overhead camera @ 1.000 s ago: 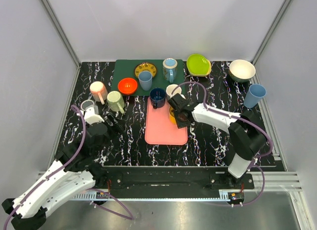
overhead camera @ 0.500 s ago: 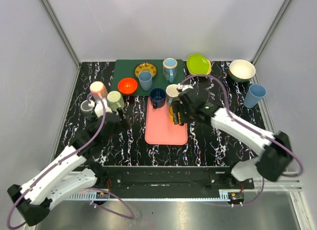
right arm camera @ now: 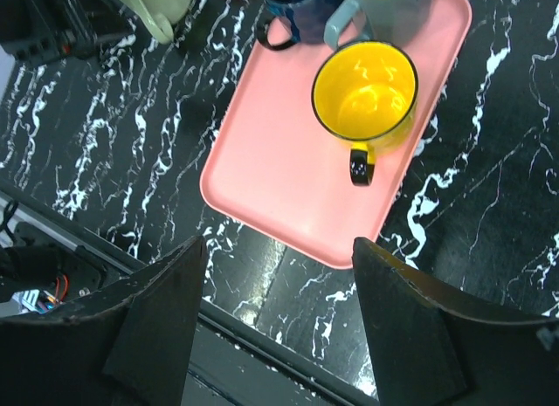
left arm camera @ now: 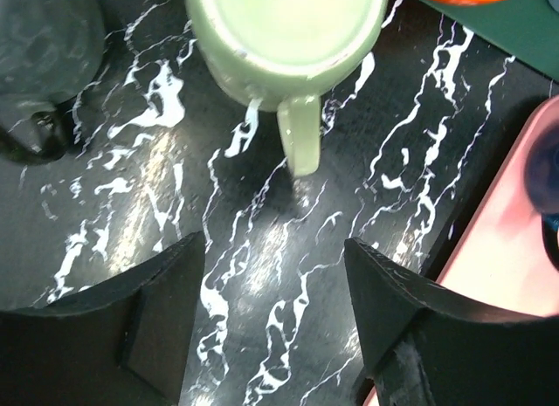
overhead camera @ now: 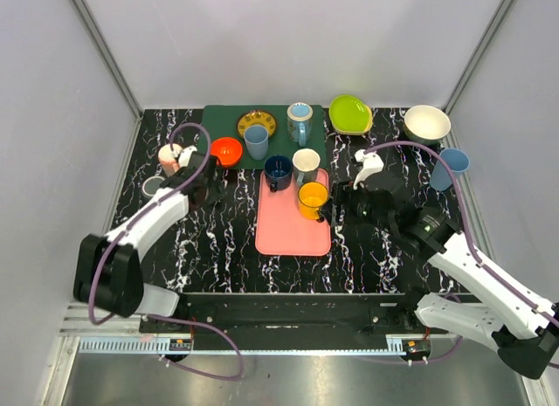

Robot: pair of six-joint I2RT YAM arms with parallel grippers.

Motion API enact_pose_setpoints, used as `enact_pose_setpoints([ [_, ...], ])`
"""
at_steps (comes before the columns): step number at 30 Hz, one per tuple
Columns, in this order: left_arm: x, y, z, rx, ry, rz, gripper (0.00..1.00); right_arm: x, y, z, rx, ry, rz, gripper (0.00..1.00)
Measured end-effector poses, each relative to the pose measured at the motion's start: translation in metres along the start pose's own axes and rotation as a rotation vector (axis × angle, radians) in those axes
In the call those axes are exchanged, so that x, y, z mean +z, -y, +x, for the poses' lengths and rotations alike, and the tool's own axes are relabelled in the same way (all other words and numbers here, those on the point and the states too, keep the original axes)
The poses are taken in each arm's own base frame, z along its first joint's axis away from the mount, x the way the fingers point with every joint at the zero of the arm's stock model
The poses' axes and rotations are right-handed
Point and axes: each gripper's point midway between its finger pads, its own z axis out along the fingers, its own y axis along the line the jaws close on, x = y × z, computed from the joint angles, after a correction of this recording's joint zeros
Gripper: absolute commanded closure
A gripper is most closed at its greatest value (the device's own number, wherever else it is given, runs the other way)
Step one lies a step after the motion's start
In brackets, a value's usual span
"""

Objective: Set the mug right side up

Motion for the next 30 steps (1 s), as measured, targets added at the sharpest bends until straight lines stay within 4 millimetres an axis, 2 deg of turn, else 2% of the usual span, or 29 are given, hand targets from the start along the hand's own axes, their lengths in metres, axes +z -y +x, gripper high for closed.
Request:
enact_pose_setpoints([
  [4, 0.021, 0.013, -0.006, -0.024, -0.012, -0.013, 0.36, 0.002, 0.005, 0.012, 0.003, -0.027, 0.011, 0.27],
  [11, 0.049, 0.029, -0.017, -0.060, -0.007, -0.046, 0.40, -0.010, 0.005, 0.008, 0.008, 0.012, -0.010, 0.27],
  [18, 0.066, 0.014, -0.021, -0.121, 0.010, -0.121, 0.44, -0.015, 0.006, 0.008, 0.004, 0.027, -0.017, 0.27],
  [24, 0.070, 0.006, -0.029, -0.151, 0.024, -0.145, 0.50, -0.014, 0.008, 0.012, -0.004, 0.018, -0.013, 0.26],
  [30, 0.074, 0.010, -0.031, -0.154, 0.027, -0.137, 0.69, -0.011, 0.011, 0.019, -0.006, 0.003, -0.004, 0.26],
])
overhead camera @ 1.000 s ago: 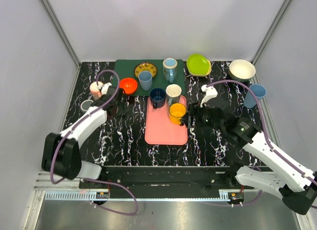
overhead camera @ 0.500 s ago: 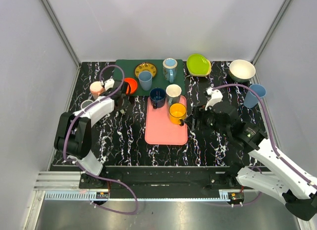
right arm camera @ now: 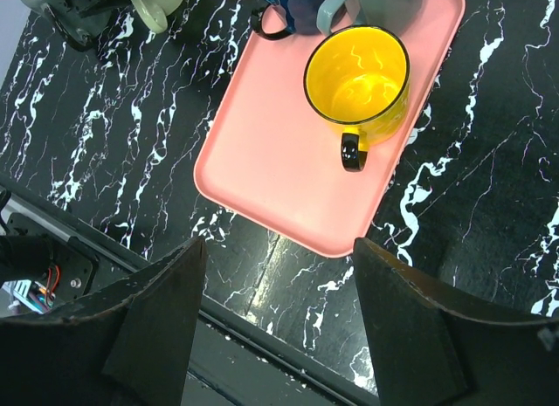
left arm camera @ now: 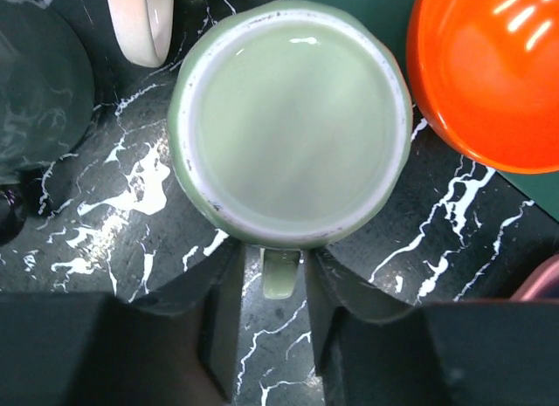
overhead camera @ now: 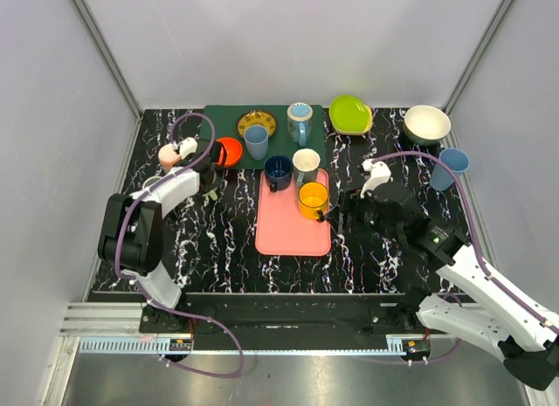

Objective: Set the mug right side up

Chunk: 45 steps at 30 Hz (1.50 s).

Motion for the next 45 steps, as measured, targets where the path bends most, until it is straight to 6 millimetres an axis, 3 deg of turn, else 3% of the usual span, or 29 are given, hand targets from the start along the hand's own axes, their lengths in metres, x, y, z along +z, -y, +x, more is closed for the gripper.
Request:
enact_pose_setpoints([
  [4, 0.002, 0.000, -0.001, -0.002, 0.001, 0.000, 0.97, 0.000, 0.001, 0.001, -0.001, -0.003, 0.001, 0.26],
  [5, 0.002, -0.001, -0.002, 0.005, 0.003, 0.001, 1.00, 0.000, 0.001, 0.001, -0.001, -0.003, 0.002, 0.26],
  [11, 0.001, -0.002, -0.004, 0.008, 0.004, 0.010, 1.00, 0.001, 0.002, 0.004, 0.000, -0.008, 0.005, 0.27],
  [14, -0.012, -0.006, 0.002, 0.006, -0.014, 0.048, 1.00, 0.002, 0.002, 0.004, 0.003, -0.010, 0.005, 0.27],
  [17, -0.044, -0.015, 0.008, 0.006, -0.025, 0.108, 1.00, 0.002, -0.001, 0.006, 0.019, -0.015, -0.007, 0.27],
  [20, -0.096, -0.013, 0.004, -0.003, 0.015, 0.238, 1.00, 0.004, -0.013, 0.008, 0.040, -0.028, -0.068, 0.27],
  [24, -0.175, 0.006, -0.005, -0.056, 0.114, 0.538, 1.00, 0.009, -0.052, 0.009, 0.114, -0.058, -0.262, 0.24],
  [27, -0.224, 0.016, -0.004, -0.123, 0.149, 0.786, 1.00, 0.013, -0.089, 0.006, 0.214, -0.071, -0.461, 0.18],
  [31, -0.262, 0.028, 0.006, -0.191, 0.123, 1.031, 1.00, 0.013, -0.122, 0.003, 0.317, -0.099, -0.651, 0.10],
  [34, -0.284, 0.040, 0.016, -0.223, 0.066, 1.188, 1.00, 0.008, -0.141, -0.010, 0.359, -0.089, -0.761, 0.10],
  [39, -0.322, 0.046, 0.032, -0.250, -0.013, 1.388, 1.00, 0.006, -0.159, -0.029, 0.395, -0.058, -0.870, 0.11],
  [45, -0.366, 0.050, 0.028, -0.272, -0.033, 1.570, 1.00, 0.030, -0.169, -0.035, 0.428, -0.088, -0.891, 0.13],
])
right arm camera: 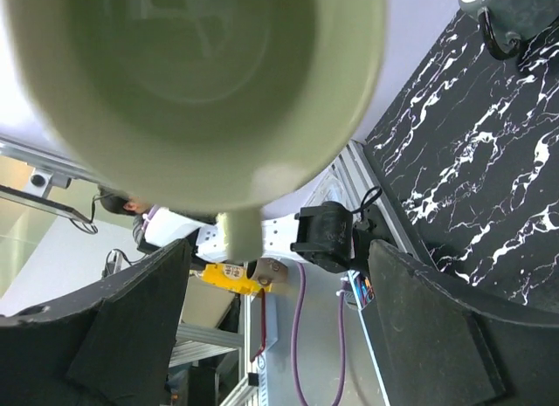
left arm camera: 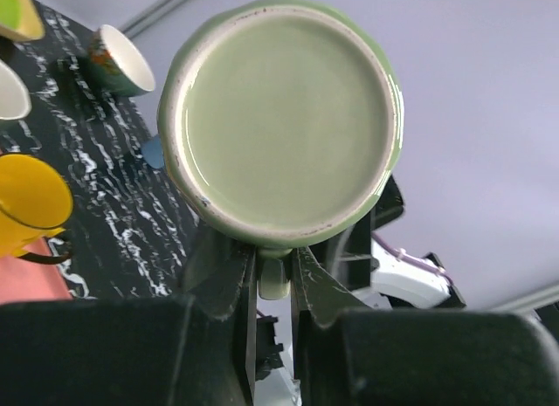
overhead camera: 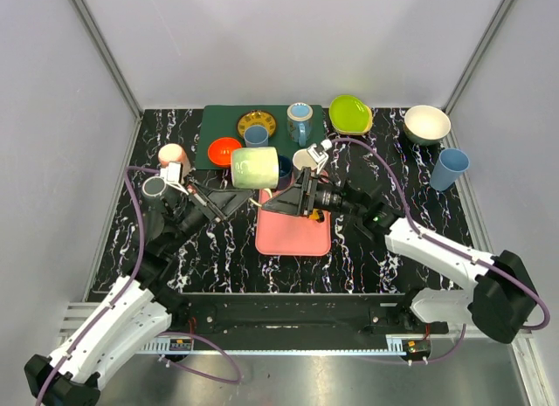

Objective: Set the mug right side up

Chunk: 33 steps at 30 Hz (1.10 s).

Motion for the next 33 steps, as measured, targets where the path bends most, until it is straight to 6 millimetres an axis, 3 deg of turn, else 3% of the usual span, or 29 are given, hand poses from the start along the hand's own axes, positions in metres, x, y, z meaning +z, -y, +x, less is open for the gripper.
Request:
enact_pose_setpoints([
  [4, -0.001, 0.015, 0.003, -0.007, -0.015, 0.057, 1.00, 0.006, 0.000, -0.005, 0.002, 0.002, -0.007, 0.17],
  [9, -0.002, 0.017, 0.009, -0.014, -0.029, 0.078, 1.00, 0.014, -0.020, -0.018, -0.036, 0.022, -0.077, 0.24],
  [16, 0.000, 0.018, 0.007, -0.018, -0.016, 0.088, 1.00, 0.021, -0.026, -0.017, -0.039, -0.027, -0.113, 0.44],
  [20, 0.003, 0.018, 0.004, -0.017, 0.002, 0.088, 1.00, 0.022, -0.026, -0.016, -0.038, -0.045, -0.117, 0.62],
  [23, 0.006, 0.018, 0.005, -0.020, 0.000, 0.091, 1.00, 0.022, -0.026, -0.012, -0.033, -0.067, -0.120, 0.70],
  [27, 0.008, 0.015, 0.006, -0.031, 0.005, 0.084, 1.00, 0.021, -0.027, -0.013, -0.025, -0.077, -0.132, 1.00],
  [29, 0.008, 0.016, 0.006, -0.035, 0.008, 0.088, 0.99, 0.021, -0.029, -0.013, -0.025, -0.078, -0.146, 1.00],
  [31, 0.008, 0.018, 0.006, -0.032, 0.010, 0.094, 0.84, 0.021, -0.031, -0.013, -0.026, -0.080, -0.152, 1.00],
  [32, 0.008, 0.018, 0.006, -0.030, 0.010, 0.094, 0.59, 0.021, -0.031, -0.013, -0.029, -0.079, -0.153, 1.00],
  [33, 0.008, 0.017, 0.007, -0.025, 0.009, 0.092, 0.45, 0.021, -0.029, -0.013, -0.032, -0.078, -0.146, 1.00],
])
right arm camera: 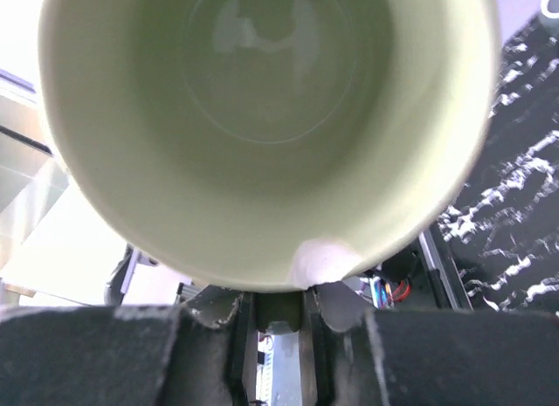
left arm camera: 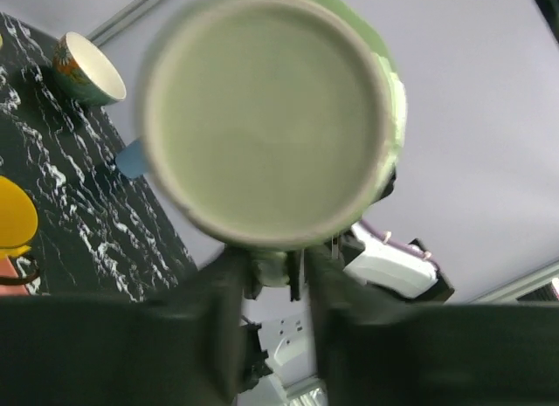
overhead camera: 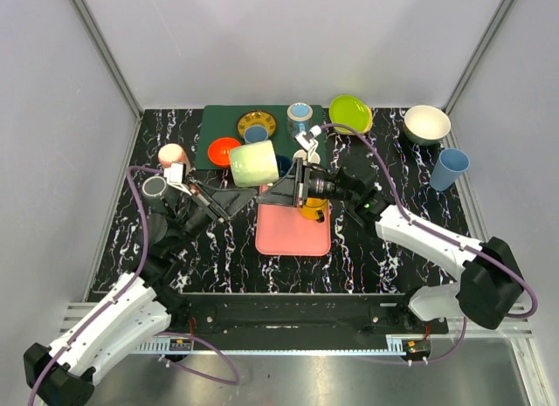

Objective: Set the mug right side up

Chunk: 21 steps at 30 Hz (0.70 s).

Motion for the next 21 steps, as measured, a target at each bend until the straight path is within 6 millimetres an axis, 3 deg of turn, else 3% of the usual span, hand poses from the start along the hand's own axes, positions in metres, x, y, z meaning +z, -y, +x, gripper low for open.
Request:
enact_pose_setpoints([
  [3, -0.004, -0.005, 0.008, 0.033, -0.035, -0.025, 0.18, -0.001, 0.010, 0.002, -0.010, -0.001, 0.081, 1.00],
  [6, -0.014, -0.016, 0.010, 0.085, -0.047, -0.117, 0.06, -0.008, 0.032, -0.001, -0.045, -0.001, 0.273, 1.00],
  [8, -0.026, -0.021, -0.005, 0.130, 0.017, -0.211, 0.01, -0.019, 0.043, -0.007, -0.099, 0.006, 0.408, 1.00],
  [13, -0.068, -0.041, -0.048, 0.212, 0.212, -0.487, 0.01, -0.058, 0.059, -0.008, -0.230, -0.023, 0.697, 1.00],
  [16, -0.095, -0.073, -0.062, 0.247, 0.275, -0.706, 0.01, -0.068, 0.079, 0.014, -0.283, -0.119, 0.830, 1.00],
  [21, -0.124, -0.125, -0.056, 0.303, 0.220, -1.004, 0.01, -0.077, 0.137, 0.070, -0.283, -0.336, 1.006, 1.00],
])
